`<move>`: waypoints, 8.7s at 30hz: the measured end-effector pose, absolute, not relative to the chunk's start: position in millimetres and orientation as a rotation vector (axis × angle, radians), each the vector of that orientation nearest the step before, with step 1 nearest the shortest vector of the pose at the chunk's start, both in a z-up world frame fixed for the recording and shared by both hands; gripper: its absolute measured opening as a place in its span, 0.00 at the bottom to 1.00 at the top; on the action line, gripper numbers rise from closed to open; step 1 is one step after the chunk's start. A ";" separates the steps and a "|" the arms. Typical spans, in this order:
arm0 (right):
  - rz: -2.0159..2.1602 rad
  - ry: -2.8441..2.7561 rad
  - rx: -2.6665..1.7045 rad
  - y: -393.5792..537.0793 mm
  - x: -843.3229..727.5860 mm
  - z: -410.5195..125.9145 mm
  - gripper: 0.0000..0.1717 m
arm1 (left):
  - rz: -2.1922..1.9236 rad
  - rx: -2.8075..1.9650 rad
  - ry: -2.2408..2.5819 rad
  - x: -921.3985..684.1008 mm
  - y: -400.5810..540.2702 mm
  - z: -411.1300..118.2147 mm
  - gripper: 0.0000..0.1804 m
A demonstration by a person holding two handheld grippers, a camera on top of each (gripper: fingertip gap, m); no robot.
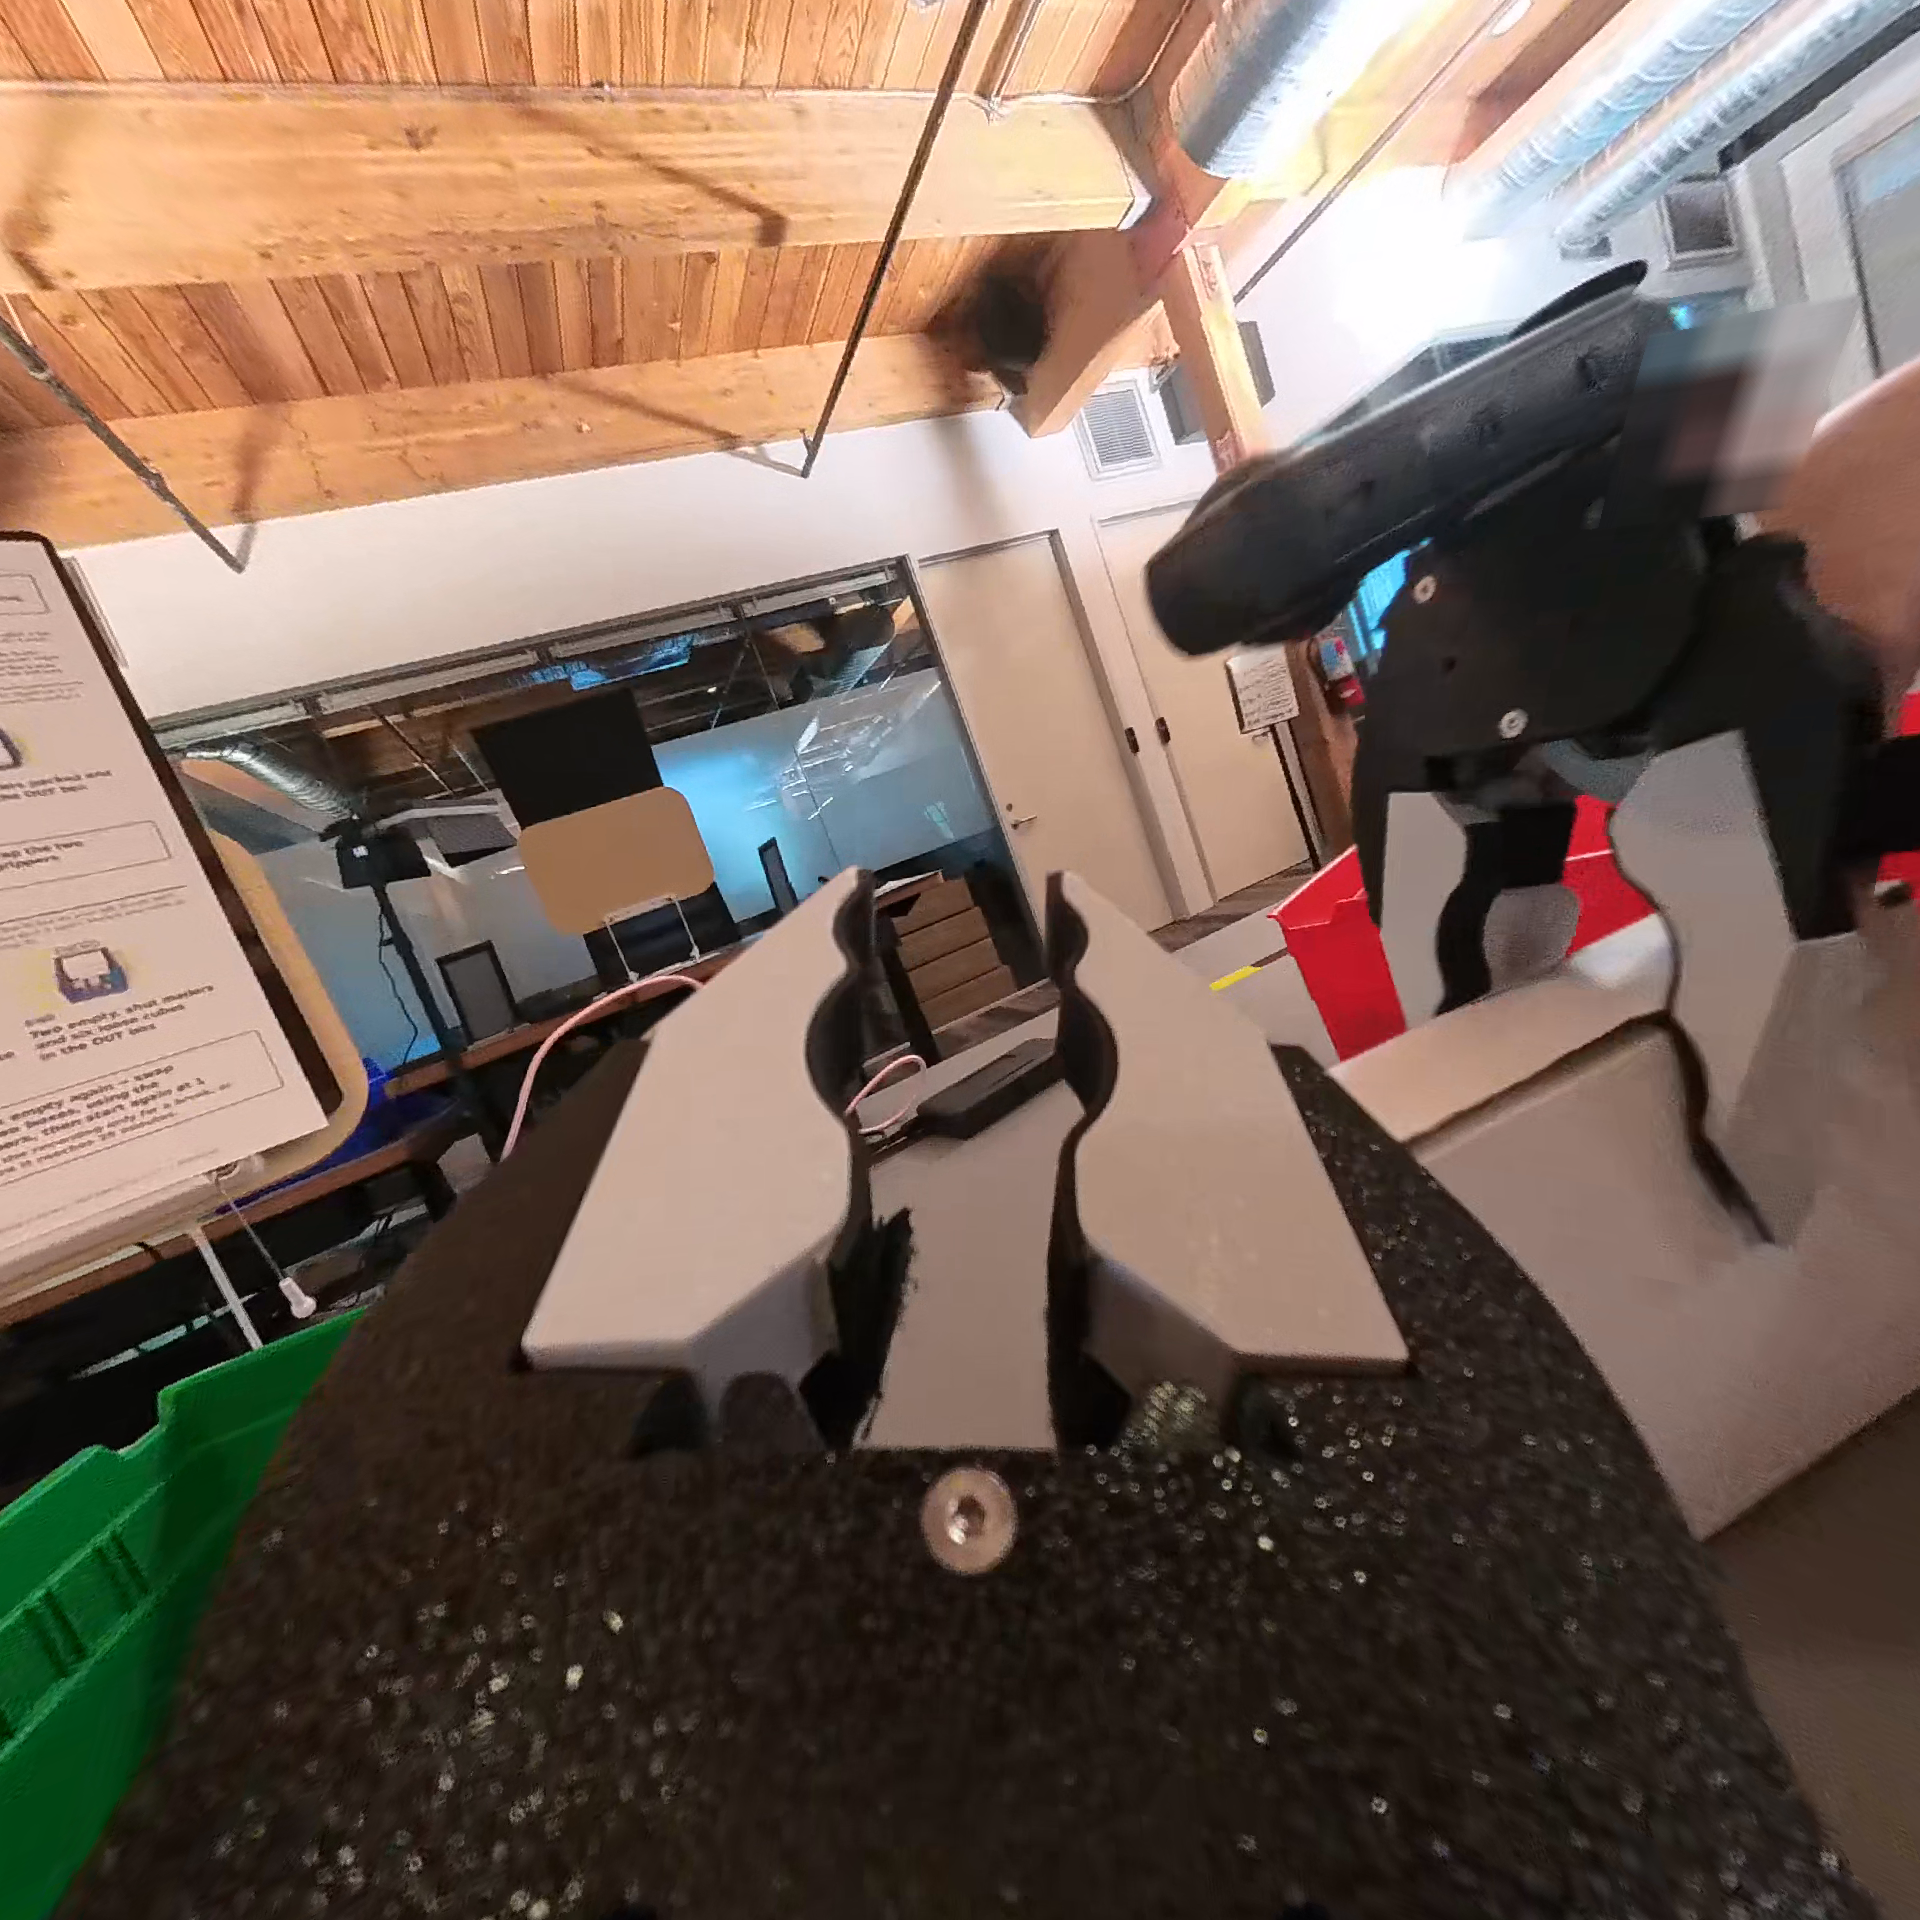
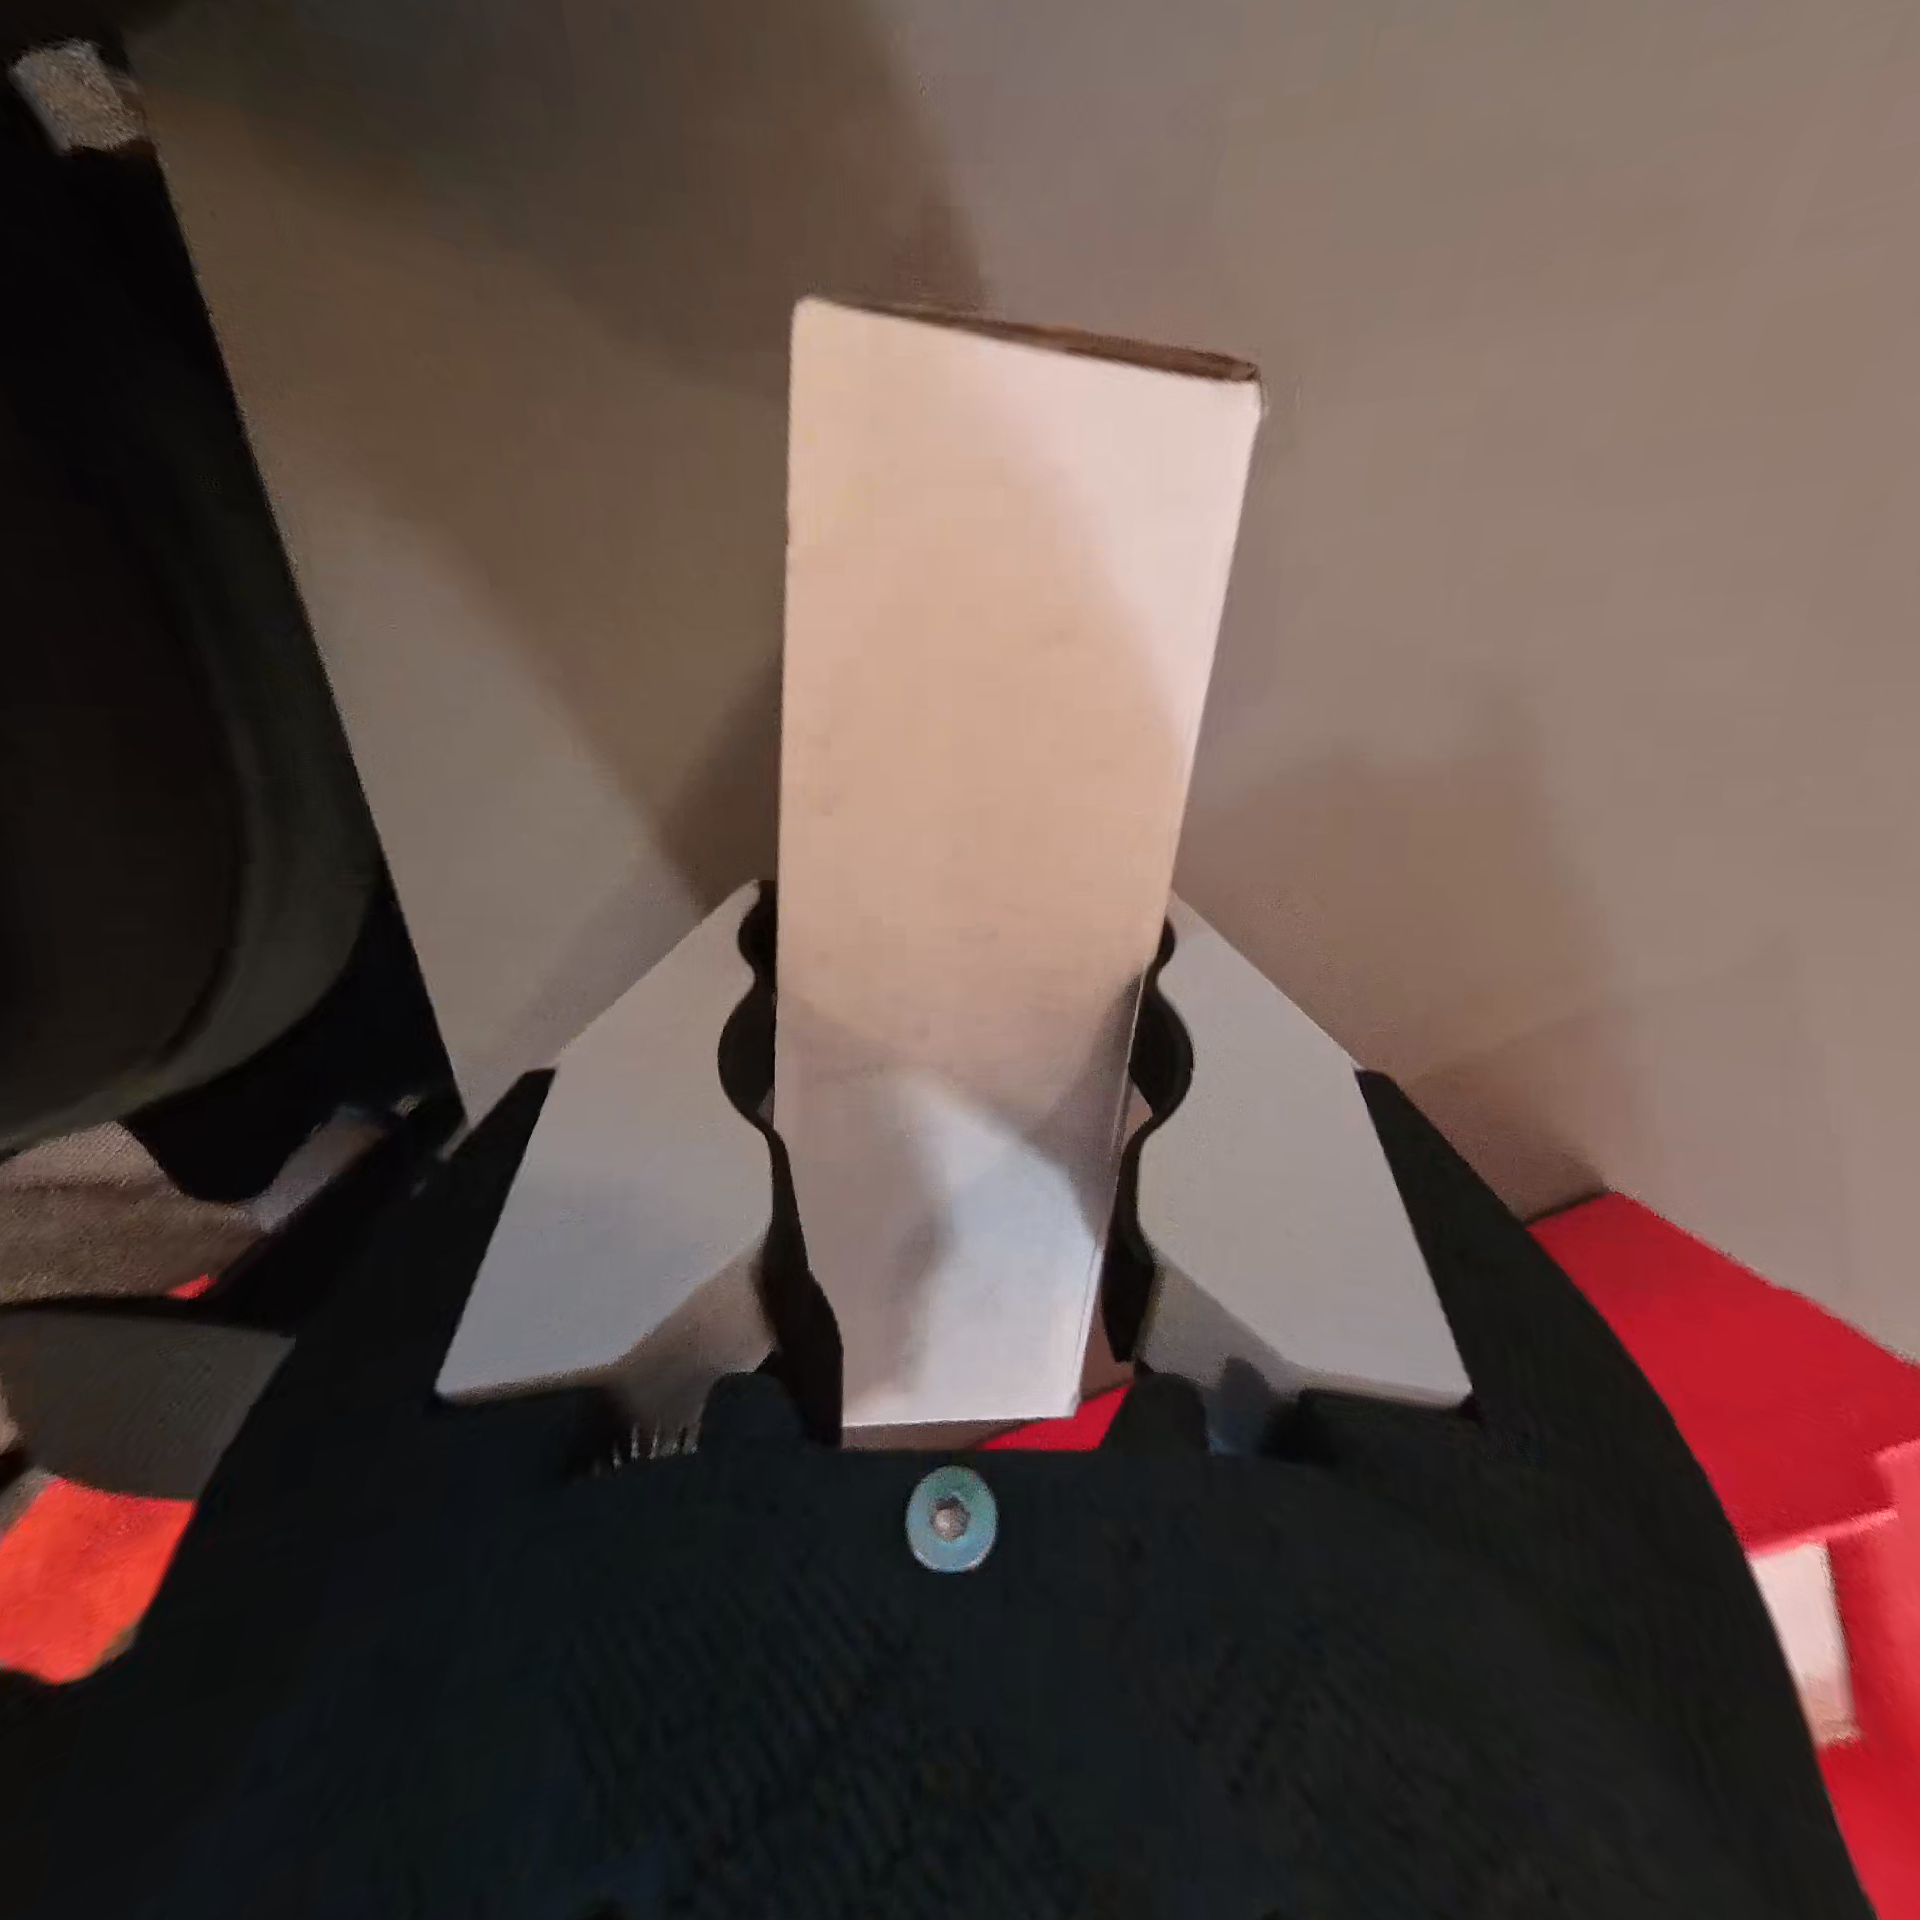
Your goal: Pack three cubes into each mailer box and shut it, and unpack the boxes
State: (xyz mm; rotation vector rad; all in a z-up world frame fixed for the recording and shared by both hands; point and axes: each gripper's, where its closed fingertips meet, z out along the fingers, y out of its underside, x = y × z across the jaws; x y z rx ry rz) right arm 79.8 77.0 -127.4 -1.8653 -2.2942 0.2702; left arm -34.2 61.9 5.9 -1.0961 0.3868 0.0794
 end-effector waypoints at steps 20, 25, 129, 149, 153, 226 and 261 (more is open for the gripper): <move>-0.963 -1.935 -0.977 247.4 280.1 -26.8 0.37 | -0.246 -1.139 0.242 -49.1 64.8 4.0 0.14; -0.821 -1.940 -0.726 268.4 257.9 -57.6 0.37 | -0.195 -1.181 0.284 -43.5 70.6 -3.6 0.13; 0.664 -0.924 -1.809 99.0 -51.1 -138.2 0.08 | 0.672 -1.348 0.075 -230.1 -52.6 -15.0 0.03; 0.143 -0.426 -1.079 150.4 175.0 -16.1 0.35 | 0.387 -1.075 0.482 -69.1 -19.9 16.3 0.03; -0.073 -0.379 -0.889 135.5 258.0 5.5 0.30 | 0.162 -1.105 0.657 12.2 13.9 19.3 0.03; -0.019 -0.502 -1.817 144.7 187.0 -101.7 0.86 | 0.395 -1.558 -0.540 -307.6 -43.3 -79.5 0.78; -0.011 -0.233 -2.014 158.8 398.6 -133.9 0.04 | 0.357 -1.759 -0.251 -319.6 -39.4 -106.5 0.03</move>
